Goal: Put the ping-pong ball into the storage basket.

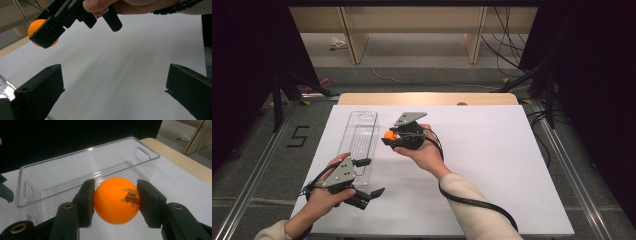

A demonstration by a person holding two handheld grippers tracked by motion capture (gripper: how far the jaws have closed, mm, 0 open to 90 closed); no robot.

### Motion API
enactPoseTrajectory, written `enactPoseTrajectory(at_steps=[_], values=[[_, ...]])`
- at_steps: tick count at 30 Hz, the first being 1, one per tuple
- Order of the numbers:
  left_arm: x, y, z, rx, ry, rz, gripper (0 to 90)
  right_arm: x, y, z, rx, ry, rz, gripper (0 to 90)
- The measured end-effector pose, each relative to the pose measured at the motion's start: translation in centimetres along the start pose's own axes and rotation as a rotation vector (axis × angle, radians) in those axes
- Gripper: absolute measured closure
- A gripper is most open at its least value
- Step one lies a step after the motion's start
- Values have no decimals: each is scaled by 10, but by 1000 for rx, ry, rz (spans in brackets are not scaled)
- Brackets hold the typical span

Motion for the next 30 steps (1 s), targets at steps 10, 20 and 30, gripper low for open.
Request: enactPoseTrajectory(at_steps=[10,20,30], values=[[0,0,0,1,0,1,8,5,-3,-1,3,2,0,514],[0,0,0,0,0,2,8,8,-5,-1,5,2,-1,515],[0,0,0,2,-2,0,8,12,-9,-1,9,4,-4,515]])
Point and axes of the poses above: each handheld gripper's, and its own axes: y roughly backward along the jaws, x roughly out of its top, z roughly to its right, the point moved 4 cm from there along -y, roughly forward along the jaws, and after that the axes turned 5 degrees about -z, right-handed, at the moved point
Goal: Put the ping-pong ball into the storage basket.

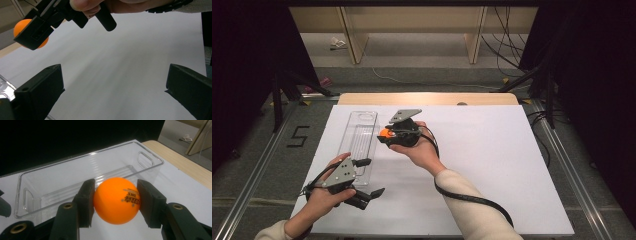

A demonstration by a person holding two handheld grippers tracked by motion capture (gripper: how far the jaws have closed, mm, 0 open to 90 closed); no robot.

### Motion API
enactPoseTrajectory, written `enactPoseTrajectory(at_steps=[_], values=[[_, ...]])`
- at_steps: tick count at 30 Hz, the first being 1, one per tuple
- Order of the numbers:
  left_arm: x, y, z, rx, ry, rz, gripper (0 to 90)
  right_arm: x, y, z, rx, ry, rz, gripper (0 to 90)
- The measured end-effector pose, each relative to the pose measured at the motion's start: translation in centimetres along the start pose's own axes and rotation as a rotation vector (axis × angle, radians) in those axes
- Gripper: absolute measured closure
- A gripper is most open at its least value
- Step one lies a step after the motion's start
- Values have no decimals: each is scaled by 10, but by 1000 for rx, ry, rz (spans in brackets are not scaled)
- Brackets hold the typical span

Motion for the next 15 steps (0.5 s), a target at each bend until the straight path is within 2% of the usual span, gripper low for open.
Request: enactPoseTrajectory(at_steps=[15], values=[[0,0,0,-2,-3,-3,8,8,-5,-1,5,8,-1,515]])
Point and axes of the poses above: each handheld gripper's, and its own axes: y roughly backward along the jaws, x roughly out of its top, z roughly to its right, the point moved 4 cm from there along -y, roughly forward along the jaws, and after that the axes turned 5 degrees about -z, right-handed, at the moved point
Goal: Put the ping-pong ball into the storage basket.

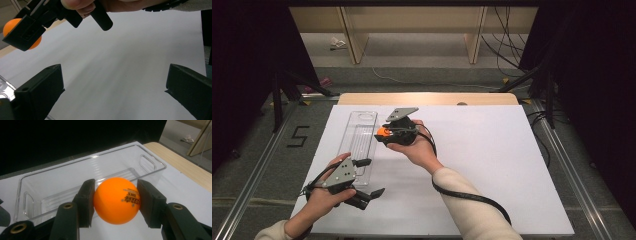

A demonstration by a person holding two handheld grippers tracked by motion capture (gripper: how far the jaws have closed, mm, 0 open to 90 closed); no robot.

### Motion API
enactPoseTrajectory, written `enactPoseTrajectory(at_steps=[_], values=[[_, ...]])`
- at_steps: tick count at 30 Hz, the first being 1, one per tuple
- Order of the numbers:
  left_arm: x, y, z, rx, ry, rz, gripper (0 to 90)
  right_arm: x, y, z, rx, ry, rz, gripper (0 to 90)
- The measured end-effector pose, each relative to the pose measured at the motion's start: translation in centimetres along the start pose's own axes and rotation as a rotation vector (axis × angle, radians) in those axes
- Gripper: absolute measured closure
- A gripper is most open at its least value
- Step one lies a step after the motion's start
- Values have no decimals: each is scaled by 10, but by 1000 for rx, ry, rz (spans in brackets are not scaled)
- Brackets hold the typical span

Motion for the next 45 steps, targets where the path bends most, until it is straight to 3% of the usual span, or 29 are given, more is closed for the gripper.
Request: enactPoseTrajectory(at_steps=[45], values=[[0,0,0,-2,-1,2,8,17,-17,-1,10,8,-9,515]])
Point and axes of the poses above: each handheld gripper's, and its own axes: y roughly backward along the jaws, x roughly out of its top, z roughly to its right, the point moved 4 cm from there along -y, roughly forward along the jaws, and after that the axes turned 5 degrees about -z, right-handed, at the moved point
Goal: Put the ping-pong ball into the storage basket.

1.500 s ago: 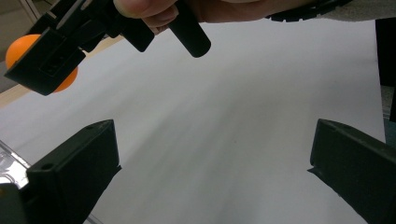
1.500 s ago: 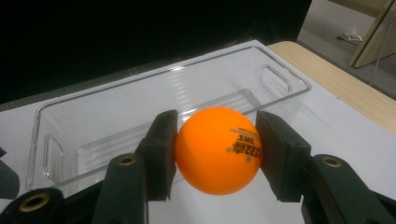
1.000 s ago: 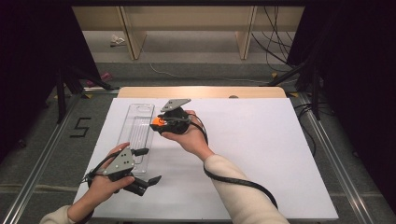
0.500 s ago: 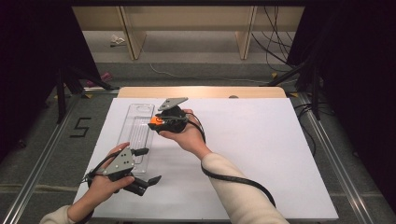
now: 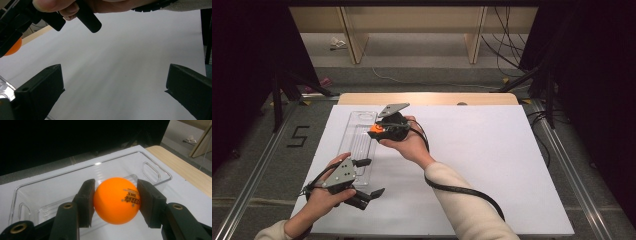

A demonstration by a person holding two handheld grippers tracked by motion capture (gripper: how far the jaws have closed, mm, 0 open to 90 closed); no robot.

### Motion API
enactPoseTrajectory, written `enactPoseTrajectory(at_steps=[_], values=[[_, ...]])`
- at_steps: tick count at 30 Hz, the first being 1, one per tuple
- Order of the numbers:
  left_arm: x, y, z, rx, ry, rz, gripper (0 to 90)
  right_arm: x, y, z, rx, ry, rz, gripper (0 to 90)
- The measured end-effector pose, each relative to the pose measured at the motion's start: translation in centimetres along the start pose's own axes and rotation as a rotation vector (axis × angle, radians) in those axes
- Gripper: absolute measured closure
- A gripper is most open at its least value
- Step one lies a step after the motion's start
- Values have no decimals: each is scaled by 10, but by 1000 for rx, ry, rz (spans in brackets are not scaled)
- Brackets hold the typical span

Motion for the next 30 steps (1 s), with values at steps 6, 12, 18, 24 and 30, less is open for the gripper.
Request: enactPoseTrajectory(at_steps=[6,12,18,24,30], values=[[0,0,0,0,-2,1,8,4,-3,-1,2,4,-1,515],[0,0,0,-1,-3,2,8,6,-5,-1,3,8,-4,515],[0,0,0,-1,-2,2,8,7,-6,-2,6,10,-5,515],[0,0,0,-2,-2,2,8,8,-8,-2,7,8,-7,514],[0,0,0,-2,-1,1,8,10,-8,-3,8,11,-6,515]])
Point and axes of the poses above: each handheld gripper's, and its own axes: y roughly backward along the jaws, x roughly out of its top, z roughly to its right, the point moved 4 cm from there along -y, roughly forward along the jaws, and after that the axes turned 5 degrees about -z, right-handed, at the moved point
